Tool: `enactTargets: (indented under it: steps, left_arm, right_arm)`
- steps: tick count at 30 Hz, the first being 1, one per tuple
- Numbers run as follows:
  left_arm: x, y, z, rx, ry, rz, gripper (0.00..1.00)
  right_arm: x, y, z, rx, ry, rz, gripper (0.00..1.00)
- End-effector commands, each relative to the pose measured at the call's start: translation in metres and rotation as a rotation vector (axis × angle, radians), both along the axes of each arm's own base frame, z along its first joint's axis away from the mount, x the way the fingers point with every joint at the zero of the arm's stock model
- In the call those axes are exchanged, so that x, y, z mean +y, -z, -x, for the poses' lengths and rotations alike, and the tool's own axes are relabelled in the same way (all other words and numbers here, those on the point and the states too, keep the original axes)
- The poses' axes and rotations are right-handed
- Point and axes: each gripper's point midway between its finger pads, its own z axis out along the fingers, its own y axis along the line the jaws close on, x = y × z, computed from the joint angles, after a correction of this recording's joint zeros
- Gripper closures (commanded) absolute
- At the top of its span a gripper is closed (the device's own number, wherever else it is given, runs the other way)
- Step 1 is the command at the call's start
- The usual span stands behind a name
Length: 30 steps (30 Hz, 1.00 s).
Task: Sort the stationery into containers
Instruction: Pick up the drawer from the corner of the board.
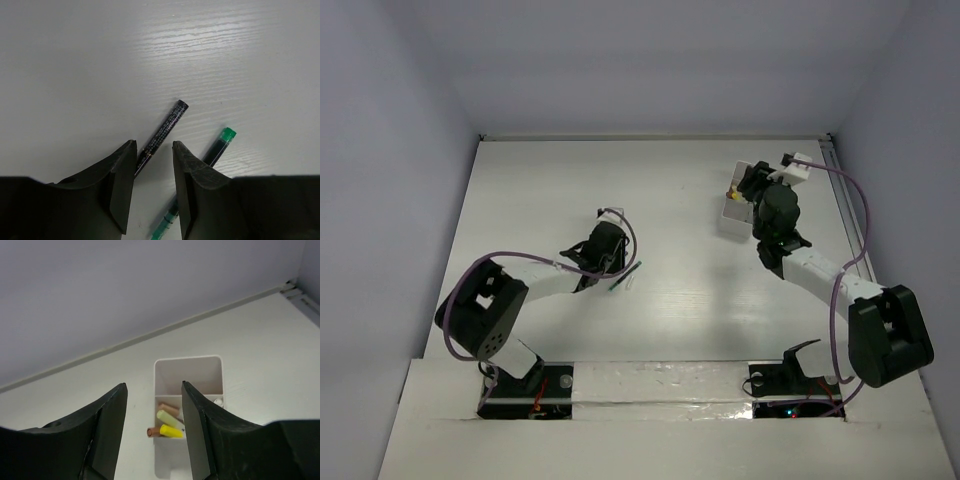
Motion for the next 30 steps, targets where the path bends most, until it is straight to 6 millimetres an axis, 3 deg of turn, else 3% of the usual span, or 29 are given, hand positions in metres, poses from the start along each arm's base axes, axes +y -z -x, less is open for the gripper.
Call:
enactTargets:
  steps: [1, 9, 19, 22, 26, 30]
  left_arm:
    - [-0.011, -0.015, -0.016, -0.035, 0.013, 0.023, 0.7]
    - [-0.015, -0.009, -0.028, -0.014, 0.008, -0.02, 0.76]
    - [-0.002, 0.016, -0.026, 0.043, -0.003, -0.128, 0.8]
    - [0.0, 0.021, -0.026, 0.053, -0.008, -0.147, 0.88]
    - [0.001, 0.01, -0.034, 0.024, -0.025, -0.161, 0.99]
    - [0.002, -0.003, -0.04, -0.006, -0.038, -0.164, 1.0]
  right_arm:
    - [0.017, 0.002, 0.003, 0.018, -0.094, -0.052, 0.46]
    - [0.036, -0.001, 0.021, 0.021, -0.209, -0.124, 0.47]
    - [0.014, -0.036, 0.061, -0.039, -0.174, -0.129, 0.48]
    - [0.013, -0.03, 0.067, -0.021, -0.181, -0.137, 0.48]
    - [0.016, -0.014, 0.072, 0.02, -0.202, -0.133, 0.48]
    - [0.015, -0.001, 0.075, 0.057, -0.199, -0.132, 0.48]
